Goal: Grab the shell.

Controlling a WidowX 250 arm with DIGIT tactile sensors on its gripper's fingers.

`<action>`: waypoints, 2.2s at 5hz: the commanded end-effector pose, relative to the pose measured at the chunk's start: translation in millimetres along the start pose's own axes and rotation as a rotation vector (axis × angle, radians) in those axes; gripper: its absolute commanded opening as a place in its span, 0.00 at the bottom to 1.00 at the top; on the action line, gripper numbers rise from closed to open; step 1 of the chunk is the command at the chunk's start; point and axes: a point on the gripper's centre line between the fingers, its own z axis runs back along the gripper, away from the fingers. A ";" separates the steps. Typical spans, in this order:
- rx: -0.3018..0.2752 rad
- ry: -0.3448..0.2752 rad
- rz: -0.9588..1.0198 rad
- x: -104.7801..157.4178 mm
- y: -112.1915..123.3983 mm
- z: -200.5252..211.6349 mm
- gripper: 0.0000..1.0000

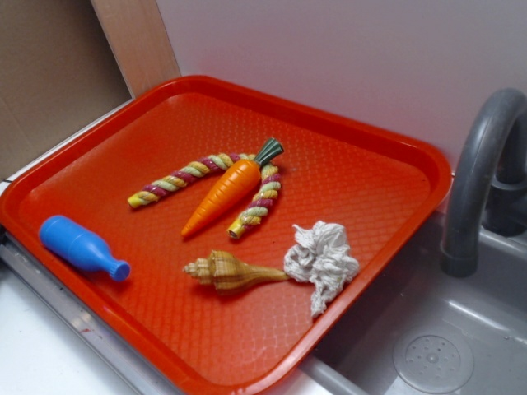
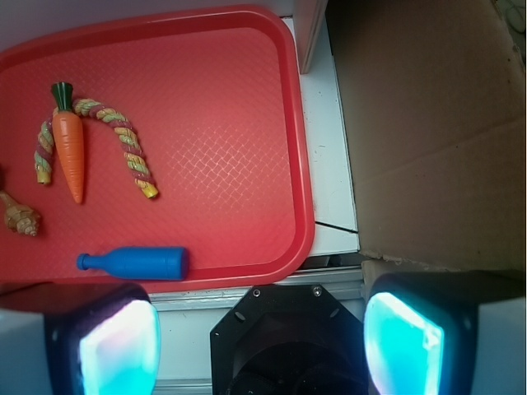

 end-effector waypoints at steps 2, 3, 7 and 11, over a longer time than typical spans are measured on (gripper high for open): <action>0.012 -0.010 -0.081 7.2 -20.9 -12.3 1.00; 0.041 -0.033 -0.257 19.6 -49.8 -27.3 1.00; 0.010 0.016 -0.822 2.8 -217.3 -121.2 1.00; 0.040 0.166 -0.940 -1.8 -268.0 -184.8 1.00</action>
